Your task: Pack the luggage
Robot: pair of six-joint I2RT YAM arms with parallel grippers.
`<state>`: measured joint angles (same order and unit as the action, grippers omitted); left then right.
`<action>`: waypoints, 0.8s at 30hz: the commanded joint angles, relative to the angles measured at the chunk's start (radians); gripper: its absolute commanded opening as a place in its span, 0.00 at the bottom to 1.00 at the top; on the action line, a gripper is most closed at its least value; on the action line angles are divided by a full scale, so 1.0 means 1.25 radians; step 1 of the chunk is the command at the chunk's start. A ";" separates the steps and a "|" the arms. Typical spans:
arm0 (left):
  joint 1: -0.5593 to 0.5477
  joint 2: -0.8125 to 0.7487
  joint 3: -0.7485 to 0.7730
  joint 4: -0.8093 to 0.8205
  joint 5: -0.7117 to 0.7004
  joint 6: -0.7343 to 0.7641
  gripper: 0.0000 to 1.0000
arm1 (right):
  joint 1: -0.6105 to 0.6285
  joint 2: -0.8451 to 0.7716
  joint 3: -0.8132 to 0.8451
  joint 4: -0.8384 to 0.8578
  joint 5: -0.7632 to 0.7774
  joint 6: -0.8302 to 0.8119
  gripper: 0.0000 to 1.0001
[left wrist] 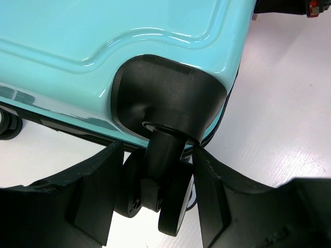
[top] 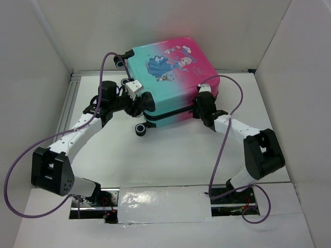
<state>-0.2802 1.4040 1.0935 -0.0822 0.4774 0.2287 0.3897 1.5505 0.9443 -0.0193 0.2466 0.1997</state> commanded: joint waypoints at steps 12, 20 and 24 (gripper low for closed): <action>0.006 0.039 0.009 -0.014 -0.056 -0.009 0.65 | -0.110 0.022 0.066 -0.036 0.124 -0.051 0.00; 0.006 0.039 0.016 -0.021 -0.048 -0.009 0.65 | -0.112 0.021 0.073 -0.017 0.032 -0.058 0.00; 0.006 0.039 0.016 -0.021 -0.048 -0.009 0.65 | -0.093 0.021 0.073 -0.016 0.015 -0.058 0.02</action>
<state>-0.2802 1.4101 1.1042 -0.0975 0.4801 0.2287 0.2798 1.5700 0.9897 -0.0723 0.2432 0.1436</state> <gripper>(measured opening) 0.661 0.013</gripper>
